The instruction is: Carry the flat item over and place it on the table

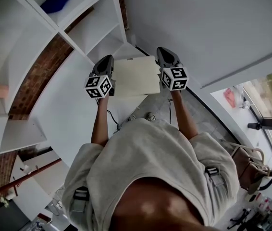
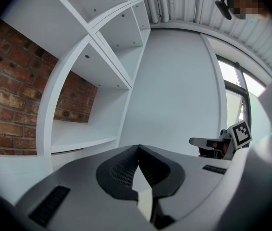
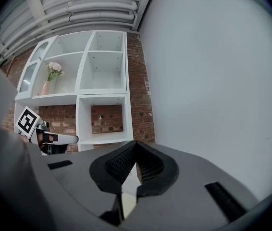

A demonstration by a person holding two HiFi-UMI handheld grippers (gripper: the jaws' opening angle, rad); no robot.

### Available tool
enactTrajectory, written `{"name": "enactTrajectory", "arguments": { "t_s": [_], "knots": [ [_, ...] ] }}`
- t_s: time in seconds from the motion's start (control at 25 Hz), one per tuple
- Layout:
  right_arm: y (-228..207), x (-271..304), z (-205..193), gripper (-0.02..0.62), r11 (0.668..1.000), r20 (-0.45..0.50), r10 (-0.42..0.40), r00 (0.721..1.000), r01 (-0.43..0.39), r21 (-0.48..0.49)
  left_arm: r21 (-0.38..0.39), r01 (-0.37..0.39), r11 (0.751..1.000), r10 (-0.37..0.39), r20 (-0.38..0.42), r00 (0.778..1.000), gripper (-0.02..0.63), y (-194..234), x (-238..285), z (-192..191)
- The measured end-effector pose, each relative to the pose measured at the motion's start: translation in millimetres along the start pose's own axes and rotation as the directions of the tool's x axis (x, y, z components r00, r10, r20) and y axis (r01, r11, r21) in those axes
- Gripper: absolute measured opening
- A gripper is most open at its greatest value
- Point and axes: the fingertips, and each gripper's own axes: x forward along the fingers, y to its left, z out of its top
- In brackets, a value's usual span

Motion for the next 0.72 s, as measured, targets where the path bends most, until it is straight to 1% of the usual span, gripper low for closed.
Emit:
{"name": "enactTrajectory", "arguments": {
  "t_s": [0.36,0.56,0.72],
  "knots": [
    [-4,-3,16,0.025,1.000,0.035,-0.017,0.999,0.017,-0.017,0.022,0.026,0.999,-0.027,0.029,0.999,0.016,-6,10,19],
    [-6,-1,15,0.025,1.000,0.032,-0.022,0.999,0.022,-0.020,0.024,0.029,0.999,-0.029,0.027,0.999,0.017,-4,14,18],
    [-7,1,10,0.025,1.000,0.023,-0.021,1.000,0.021,-0.004,0.025,0.026,0.999,-0.027,0.020,0.999,0.017,-3,17,16]
  ]
}}
